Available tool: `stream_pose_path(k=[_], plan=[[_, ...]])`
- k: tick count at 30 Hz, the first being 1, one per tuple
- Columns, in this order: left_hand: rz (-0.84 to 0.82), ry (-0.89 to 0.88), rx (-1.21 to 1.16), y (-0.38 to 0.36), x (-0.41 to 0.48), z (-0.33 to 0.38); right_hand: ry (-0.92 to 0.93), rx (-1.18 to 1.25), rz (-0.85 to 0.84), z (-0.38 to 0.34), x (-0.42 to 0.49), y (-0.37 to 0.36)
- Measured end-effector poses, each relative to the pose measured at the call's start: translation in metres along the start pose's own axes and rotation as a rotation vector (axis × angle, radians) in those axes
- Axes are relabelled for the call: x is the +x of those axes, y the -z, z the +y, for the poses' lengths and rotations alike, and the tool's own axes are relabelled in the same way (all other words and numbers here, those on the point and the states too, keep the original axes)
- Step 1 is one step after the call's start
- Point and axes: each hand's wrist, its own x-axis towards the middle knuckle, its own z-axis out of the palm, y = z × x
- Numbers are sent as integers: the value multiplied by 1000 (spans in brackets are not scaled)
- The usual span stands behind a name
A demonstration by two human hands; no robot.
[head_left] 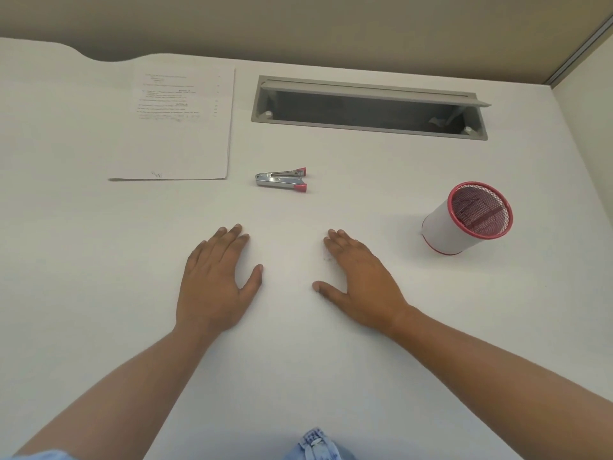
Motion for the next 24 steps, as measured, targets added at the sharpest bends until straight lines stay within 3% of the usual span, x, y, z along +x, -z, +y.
stream_pose_path(k=[3,6,10,18,24], plan=[[3,-3,-4,0,0,0,-101,201,93,2,2,19],[2,-2,-6,0,0,0,-222,251,185,8,-1,36],[5,0,-8,0,0,1,-325,125,81,10,-6,40],[-1,5,-11,0,-1,0,-226,-69,28,-4,25,25],[-1,6,-13,0,-1,0,102,-87,-52,-11,17,13]])
